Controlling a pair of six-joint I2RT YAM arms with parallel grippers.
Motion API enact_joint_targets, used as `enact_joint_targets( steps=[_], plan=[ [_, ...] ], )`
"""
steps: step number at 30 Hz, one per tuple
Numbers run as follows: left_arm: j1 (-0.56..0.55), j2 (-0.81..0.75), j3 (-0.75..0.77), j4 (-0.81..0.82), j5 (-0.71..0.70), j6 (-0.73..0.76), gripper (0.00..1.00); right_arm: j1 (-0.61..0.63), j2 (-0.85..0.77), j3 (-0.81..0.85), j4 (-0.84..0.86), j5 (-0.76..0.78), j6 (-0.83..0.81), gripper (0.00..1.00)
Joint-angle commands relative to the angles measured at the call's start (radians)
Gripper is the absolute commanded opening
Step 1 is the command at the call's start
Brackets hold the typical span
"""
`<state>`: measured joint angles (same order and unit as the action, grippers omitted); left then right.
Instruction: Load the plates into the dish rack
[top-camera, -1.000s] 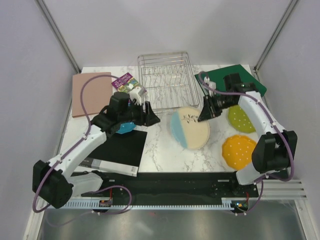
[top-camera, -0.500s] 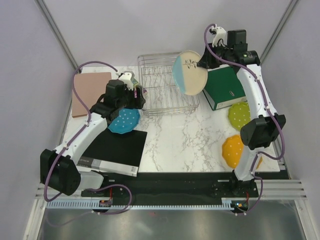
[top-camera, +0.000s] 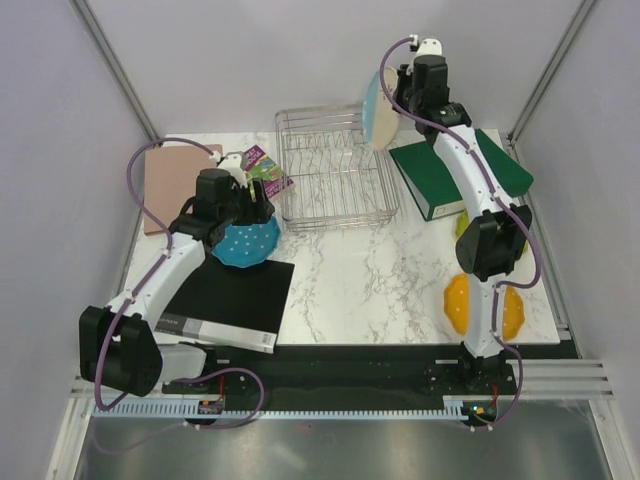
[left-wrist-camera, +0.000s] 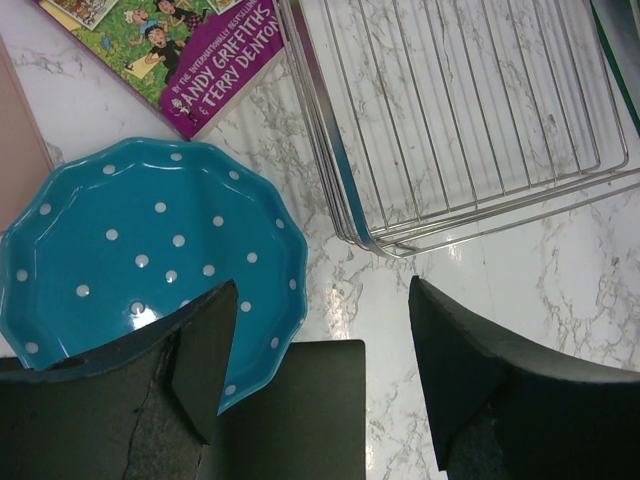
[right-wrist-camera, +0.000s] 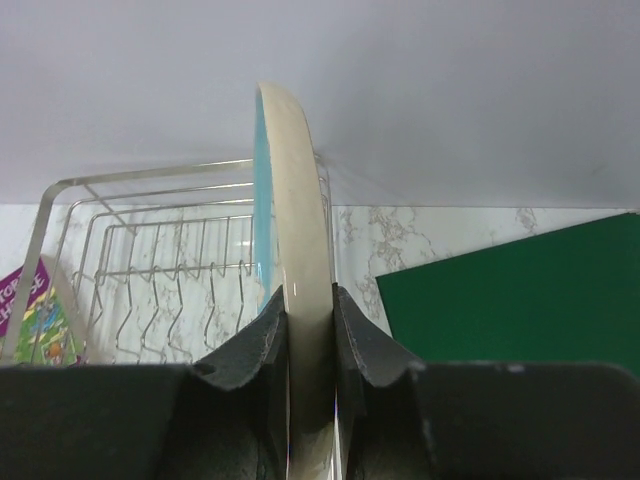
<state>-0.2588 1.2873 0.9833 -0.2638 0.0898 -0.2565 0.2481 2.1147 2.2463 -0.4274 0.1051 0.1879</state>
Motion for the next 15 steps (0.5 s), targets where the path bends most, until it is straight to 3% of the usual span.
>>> enact_joint_targets(
  steps=[1, 5, 15],
  plan=[
    [0.012, -0.039, -0.023, 0.049, 0.037, -0.043, 0.76, 0.043, 0.007, 0.107, 0.197, 0.220, 0.019, 0.00],
    [0.016, -0.042, -0.044, 0.057, 0.037, -0.043, 0.76, 0.071, 0.039, 0.114, 0.207, 0.300, -0.002, 0.00],
    [0.030, -0.039, -0.051, 0.063, 0.042, -0.046, 0.76, 0.088, 0.116, 0.136, 0.214, 0.327, -0.047, 0.00]
  ],
)
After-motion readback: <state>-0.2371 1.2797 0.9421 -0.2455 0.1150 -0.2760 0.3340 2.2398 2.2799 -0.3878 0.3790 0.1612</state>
